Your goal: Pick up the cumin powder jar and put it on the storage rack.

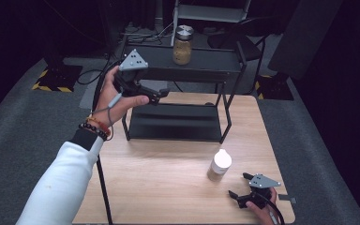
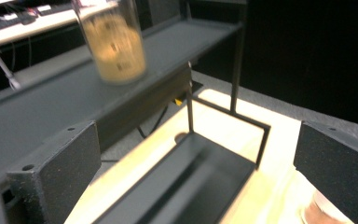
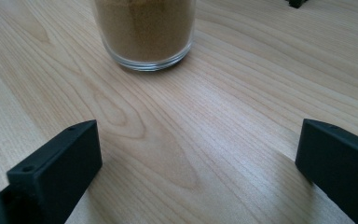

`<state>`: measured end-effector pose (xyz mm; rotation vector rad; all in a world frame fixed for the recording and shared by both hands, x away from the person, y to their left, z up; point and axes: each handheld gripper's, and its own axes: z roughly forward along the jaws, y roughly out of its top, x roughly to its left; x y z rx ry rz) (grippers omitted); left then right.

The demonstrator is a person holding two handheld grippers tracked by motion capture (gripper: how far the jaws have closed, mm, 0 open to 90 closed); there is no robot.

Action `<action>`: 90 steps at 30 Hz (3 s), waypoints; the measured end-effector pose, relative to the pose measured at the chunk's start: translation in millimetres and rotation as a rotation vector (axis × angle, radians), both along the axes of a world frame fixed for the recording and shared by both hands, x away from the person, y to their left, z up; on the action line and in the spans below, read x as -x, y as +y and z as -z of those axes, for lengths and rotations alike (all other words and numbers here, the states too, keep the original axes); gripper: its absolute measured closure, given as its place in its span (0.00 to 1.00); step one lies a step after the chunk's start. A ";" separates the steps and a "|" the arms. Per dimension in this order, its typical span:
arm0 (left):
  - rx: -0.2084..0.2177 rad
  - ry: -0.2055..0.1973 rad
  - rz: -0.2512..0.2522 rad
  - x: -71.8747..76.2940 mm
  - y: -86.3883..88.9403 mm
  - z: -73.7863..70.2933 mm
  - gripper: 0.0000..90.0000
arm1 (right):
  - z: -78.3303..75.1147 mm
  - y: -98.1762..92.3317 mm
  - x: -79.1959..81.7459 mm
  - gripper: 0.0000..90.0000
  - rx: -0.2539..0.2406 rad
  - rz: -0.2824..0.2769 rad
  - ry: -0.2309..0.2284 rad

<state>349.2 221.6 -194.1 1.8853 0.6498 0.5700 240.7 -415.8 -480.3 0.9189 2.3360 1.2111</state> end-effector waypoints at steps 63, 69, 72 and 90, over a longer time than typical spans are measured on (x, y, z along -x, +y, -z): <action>-0.092 0.218 0.050 58.0 0.1 230.3 0.00 | 0.1 -0.3 0.1 0.00 0.000 -0.004 0.000; -0.122 0.252 0.068 57.8 -4.4 242.9 0.00 | 0.1 -0.3 0.1 0.00 0.000 -0.004 0.000; -0.130 0.264 0.072 59.3 -6.7 248.9 0.00 | 0.1 -0.3 0.1 0.00 0.000 -0.004 0.000; -0.179 0.295 0.090 65.6 -15.0 268.3 0.00 | 0.1 -0.3 0.3 0.00 -0.001 -0.004 0.000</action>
